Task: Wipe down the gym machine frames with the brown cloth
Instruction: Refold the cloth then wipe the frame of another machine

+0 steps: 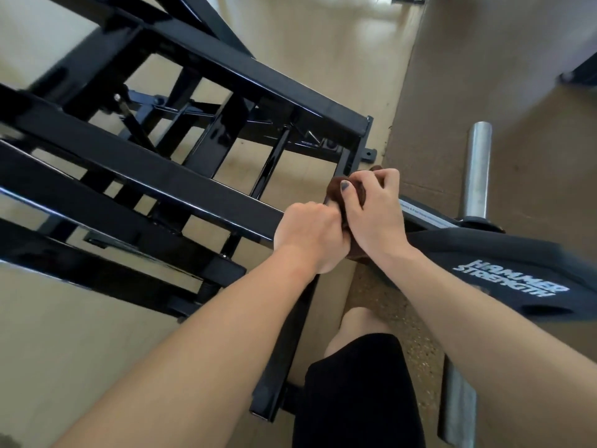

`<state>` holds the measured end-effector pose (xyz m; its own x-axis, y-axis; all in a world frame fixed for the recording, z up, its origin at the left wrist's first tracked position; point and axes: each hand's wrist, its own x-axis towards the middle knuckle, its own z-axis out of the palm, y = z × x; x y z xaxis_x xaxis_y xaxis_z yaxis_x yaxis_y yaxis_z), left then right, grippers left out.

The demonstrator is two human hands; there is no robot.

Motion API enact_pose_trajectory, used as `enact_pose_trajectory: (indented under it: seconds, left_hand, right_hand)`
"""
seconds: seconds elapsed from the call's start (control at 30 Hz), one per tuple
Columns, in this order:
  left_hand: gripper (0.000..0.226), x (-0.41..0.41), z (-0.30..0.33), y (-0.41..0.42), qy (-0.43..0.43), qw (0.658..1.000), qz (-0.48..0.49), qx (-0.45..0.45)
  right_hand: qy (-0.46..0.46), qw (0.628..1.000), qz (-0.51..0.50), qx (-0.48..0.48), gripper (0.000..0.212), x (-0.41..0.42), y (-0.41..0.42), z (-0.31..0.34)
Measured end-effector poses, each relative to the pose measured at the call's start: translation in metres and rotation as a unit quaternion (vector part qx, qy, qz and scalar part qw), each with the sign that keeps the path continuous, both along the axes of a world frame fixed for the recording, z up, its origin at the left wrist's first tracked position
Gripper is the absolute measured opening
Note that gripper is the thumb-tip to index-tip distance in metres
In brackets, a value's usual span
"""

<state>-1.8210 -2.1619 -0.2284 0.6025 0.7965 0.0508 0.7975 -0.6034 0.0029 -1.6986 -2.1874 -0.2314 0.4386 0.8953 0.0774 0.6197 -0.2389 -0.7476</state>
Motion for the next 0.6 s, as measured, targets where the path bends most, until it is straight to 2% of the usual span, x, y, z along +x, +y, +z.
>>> enact_pose_trajectory:
  seconds: [0.1,0.2,0.27,0.33,0.4,0.43,0.5,0.6]
  left_hand:
    - [0.037,-0.001,0.007,-0.005,0.033,0.999,-0.025,-0.008]
    - [0.046,-0.025,0.025,-0.003,0.061,0.993,-0.105,-0.007]
    - [0.069,-0.065,0.045,0.015,0.105,0.985,-0.127,0.050]
    - [0.098,-0.120,0.073,0.044,0.199,0.970,-0.109,0.091]
    - [0.114,-0.176,0.093,0.071,0.280,0.952,-0.079,0.096]
    - [0.113,-0.196,0.096,0.080,0.294,0.950,-0.067,0.082]
    - [0.096,-0.215,0.093,0.092,0.268,0.961,-0.061,0.044]
    - [0.077,-0.210,0.079,0.100,0.227,0.967,-0.096,0.072]
  right_hand:
    - [0.023,0.999,-0.014,-0.036,0.025,-0.001,0.002,0.008]
    - [0.055,0.995,-0.039,-0.077,0.027,-0.010,0.000,0.019]
    - [0.026,0.996,-0.028,-0.075,0.031,-0.032,-0.011,0.021]
    - [-0.053,0.996,-0.025,-0.068,0.033,-0.061,-0.028,0.019]
    - [-0.093,0.993,-0.046,-0.055,0.036,-0.078,-0.042,0.017]
    - [-0.093,0.992,-0.058,-0.055,0.037,-0.081,-0.044,0.018]
    - [-0.105,0.989,-0.072,-0.072,0.038,-0.085,-0.042,0.023]
    - [-0.170,0.977,-0.091,-0.088,0.038,-0.093,-0.036,0.026]
